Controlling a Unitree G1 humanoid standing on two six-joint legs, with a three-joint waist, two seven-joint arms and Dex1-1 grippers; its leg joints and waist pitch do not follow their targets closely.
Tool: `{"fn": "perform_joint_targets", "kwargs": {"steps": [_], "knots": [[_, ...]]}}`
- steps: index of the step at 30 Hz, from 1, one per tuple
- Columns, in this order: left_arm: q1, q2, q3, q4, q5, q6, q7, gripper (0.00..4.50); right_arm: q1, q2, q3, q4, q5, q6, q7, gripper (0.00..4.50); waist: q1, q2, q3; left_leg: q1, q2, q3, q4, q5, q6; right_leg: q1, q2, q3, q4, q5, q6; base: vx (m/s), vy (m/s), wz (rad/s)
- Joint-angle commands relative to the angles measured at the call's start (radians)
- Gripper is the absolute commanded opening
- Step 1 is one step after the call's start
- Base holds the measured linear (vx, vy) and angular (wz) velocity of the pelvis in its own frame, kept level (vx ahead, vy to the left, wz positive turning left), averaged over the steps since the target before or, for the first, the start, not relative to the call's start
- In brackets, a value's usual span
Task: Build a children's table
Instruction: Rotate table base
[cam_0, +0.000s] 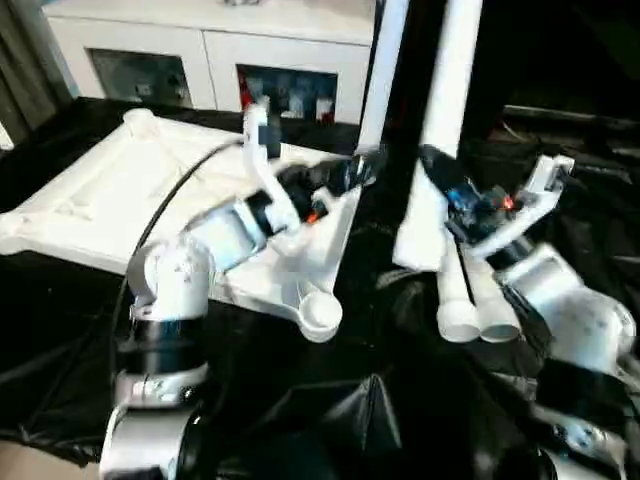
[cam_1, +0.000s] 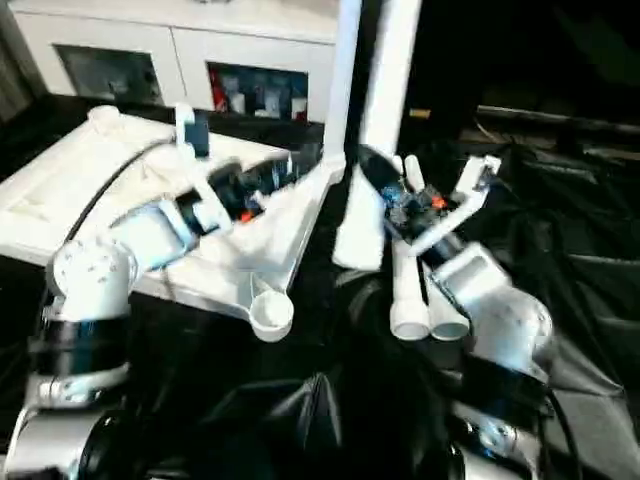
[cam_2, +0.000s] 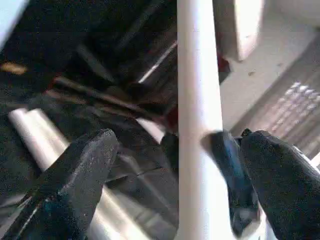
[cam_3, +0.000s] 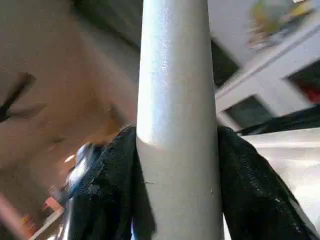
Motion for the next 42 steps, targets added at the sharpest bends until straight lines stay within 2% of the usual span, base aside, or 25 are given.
{"fn": "perform_joint_targets", "kwargs": {"steps": [1,2,3,5,7,8,9,10,11,14,15,18,19,22,25,27,28,30,33,34,36,37,42], "knots": [[-0.007,-0.01,0.002,-0.029,-0.03,0.016,-0.005,4.5,0.014,-0.027,0.06,-0.049,0.022,0.029,0.048,1.84,0.008,-0.017,-0.07,-0.005,0.058,-0.013,-0.071,0.043,0.074,0.071,-0.093,0.054,-0.076,-0.091,-0.218,0.0,0.0,0.0],[-0.006,-0.012,0.001,-0.043,-0.046,0.026,-0.003,4.5,0.028,-0.046,0.12,-0.055,-0.017,0.024,0.066,1.84,0.01,-0.015,-0.071,-0.003,0.06,-0.013,-0.07,0.041,0.067,0.069,-0.094,0.055,-0.078,-0.104,-0.208,0.0,0.0,0.0],[-0.006,-0.012,0.001,-0.044,-0.046,0.027,-0.004,4.5,0.029,-0.047,0.124,-0.056,-0.02,0.024,0.067,1.84,0.01,-0.014,-0.071,-0.003,0.06,-0.014,-0.07,0.045,0.064,0.069,-0.093,0.054,-0.077,-0.101,-0.206,0.0,0.0,0.0],[-0.006,-0.008,-0.004,-0.055,-0.06,0.038,-0.005,4.5,0.044,-0.062,0.174,-0.062,-0.049,0.012,0.079,1.84,0.009,-0.014,-0.072,-0.003,0.061,-0.013,-0.07,0.056,0.058,0.067,-0.092,0.053,-0.074,-0.08,-0.205,0.0,0.0,0.0],[-0.005,-0.009,-0.003,-0.058,-0.066,0.044,-0.004,4.5,0.048,-0.065,0.186,-0.063,-0.059,0.006,0.08,1.84,0.011,-0.014,-0.073,-0.001,0.061,-0.012,-0.069,0.06,0.056,0.065,-0.092,0.053,-0.074,-0.066,-0.209,0.0,0.0,0.0],[0.0,-0.004,-0.012,-0.067,-0.067,0.056,-0.007,4.5,0.052,-0.075,0.229,-0.06,-0.098,-0.011,0.081,1.84,0.011,-0.014,-0.072,-0.001,0.061,-0.011,-0.07,0.057,0.056,0.065,-0.092,0.052,-0.074,-0.068,-0.21,0.0,0.0,0.0],[0.003,-0.002,-0.016,-0.071,-0.067,0.059,-0.008,4.5,0.052,-0.078,0.245,-0.058,-0.115,-0.019,0.08,1.84,0.012,-0.009,-0.073,-0.001,0.063,-0.012,-0.07,0.056,0.05,0.064,-0.091,0.05,-0.074,-0.066,-0.208,0.0,0.0,0.0],[0.013,-0.001,-0.019,-0.081,-0.071,0.07,0.005,4.5,0.052,-0.094,0.31,-0.051,-0.185,-0.058,0.069,1.84,0.014,-0.01,-0.075,-0.002,0.064,-0.013,-0.07,0.061,0.047,0.066,-0.094,0.049,-0.072,-0.055,-0.207,0.0,0.0,0.0],[0.016,-0.002,-0.016,-0.083,-0.076,0.074,0.013,4.32,0.052,-0.1,0.33,-0.049,-0.204,-0.07,0.064,1.84,0.011,-0.009,-0.074,-0.004,0.064,-0.013,-0.07,0.064,0.04,0.067,-0.092,0.048,-0.072,-0.047,-0.204,0.0,0.0,0.0],[0.019,-0.004,-0.01,-0.092,-0.081,0.074,0.026,4.14,0.047,-0.109,0.359,-0.042,-0.237,-0.09,0.046,1.84,0.013,-0.007,-0.077,0.0,0.066,-0.011,-0.067,0.07,0.039,0.065,-0.091,0.048,-0.067,-0.014,-0.211,0.0,0.0,0.0],[0.021,-0.012,0.007,-0.107,-0.089,0.073,0.067,4.04,0.035,-0.118,0.412,-0.026,-0.301,-0.131,0.014,1.84,0.013,-0.013,-0.077,-0.005,0.067,-0.012,-0.068,0.075,0.038,0.07,-0.092,0.046,-0.064,0.006,-0.216,0.0,0.0,0.0],[0.018,-0.031,0.036,-0.123,-0.077,0.063,0.155,3.78,0.016,-0.113,0.471,-0.011,-0.374,-0.17,-0.027,1.84,0.012,-0.011,-0.075,-0.004,0.069,-0.011,-0.069,0.059,0.031,0.069,-0.094,0.046,-0.065,-0.009,-0.218,0.0,0.0,0.0],[0.017,-0.033,0.038,-0.124,-0.075,0.062,0.162,3.78,0.015,-0.112,0.475,-0.011,-0.379,-0.172,-0.03,1.84,0.013,-0.017,-0.075,-0.005,0.069,-0.01,-0.07,0.052,0.028,0.071,-0.095,0.046,-0.065,-0.016,-0.216,0.0,0.0,0.0],[0.009,-0.047,0.054,-0.131,-0.032,0.042,0.241,3.42,0.002,-0.103,0.517,-0.008,-0.415,-0.196,-0.04,1.84,0.012,-0.021,-0.074,-0.004,0.068,-0.007,-0.07,0.05,0.029,0.069,-0.092,0.047,-0.067,-0.028,-0.2,0.0,0.0,0.0],[0.007,-0.047,0.055,-0.131,-0.017,0.034,0.262,3.18,-0.001,-0.1,0.528,-0.005,-0.423,-0.205,-0.041,1.84,0.012,-0.02,-0.074,-0.004,0.069,-0.009,-0.071,0.048,0.028,0.069,-0.092,0.046,-0.066,-0.023,-0.191,0.0,0.0,0.0],[0.005,-0.052,0.057,-0.119,0.024,0.017,0.332,3.11,-0.012,-0.088,0.55,0.01,-0.446,-0.233,-0.054,1.84,0.012,-0.021,-0.075,-0.004,0.07,-0.009,-0.07,0.054,0.031,0.068,-0.091,0.047,-0.063,-0.001,-0.196,0.0,0.0,0.0],[0.005,-0.052,0.054,-0.113,0.039,0.012,0.349,2.88,-0.014,-0.084,0.555,0.014,-0.452,-0.242,-0.06,1.84,0.011,-0.022,-0.074,-0.004,0.069,-0.009,-0.07,0.052,0.03,0.068,-0.092,0.046,-0.065,0.0,-0.194,0.0,0.0,0.0],[0.006,-0.051,0.051,-0.107,0.052,0.006,0.359,2.78,-0.016,-0.081,0.557,0.018,-0.457,-0.249,-0.066,1.84,0.012,-0.02,-0.075,-0.004,0.069,-0.009,-0.07,0.051,0.029,0.069,-0.093,0.047,-0.064,-0.001,-0.195,0.0,0.0,0.0],[0.006,-0.058,0.053,-0.106,0.051,0.0,0.383,2.64,-0.018,-0.076,0.562,0.027,-0.471,-0.266,-0.079,1.84,0.012,-0.019,-0.076,-0.004,0.069,-0.009,-0.069,0.056,0.03,0.069,-0.092,0.047,-0.063,0.01,-0.196,0.0,0.0,0.0],[0.005,-0.057,0.051,-0.107,0.055,-0.002,0.387,2.42,-0.019,-0.075,0.562,0.029,-0.474,-0.269,-0.081,1.84,0.012,-0.02,-0.076,-0.004,0.069,-0.009,-0.069,0.057,0.029,0.07,-0.091,0.047,-0.062,0.02,-0.199,0.0,0.0,0.0],[0.003,-0.055,0.048,-0.107,0.066,-0.007,0.391,2.3,-0.021,-0.074,0.562,0.03,-0.477,-0.271,-0.084,1.84,0.012,-0.016,-0.076,-0.004,0.069,-0.01,-0.069,0.054,0.029,0.069,-0.091,0.046,-0.062,0.021,-0.201,0.0,0.0,0.0],[0.002,-0.055,0.047,-0.106,0.071,-0.009,0.394,2.13,-0.021,-0.073,0.563,0.031,-0.479,-0.272,-0.085,1.84,0.012,-0.018,-0.076,-0.004,0.068,-0.009,-0.069,0.051,0.029,0.07,-0.091,0.047,-0.061,0.023,-0.202,0.0,0.0,0.0],[0.001,-0.058,0.045,-0.112,0.082,-0.009,0.414,1.88,-0.017,-0.071,0.577,0.033,-0.504,-0.297,-0.1,1.84,0.013,-0.016,-0.076,-0.004,0.068,-0.01,-0.068,0.046,0.026,0.07,-0.092,0.046,-0.062,0.019,-0.204,0.0,0.0,0.0]]}}
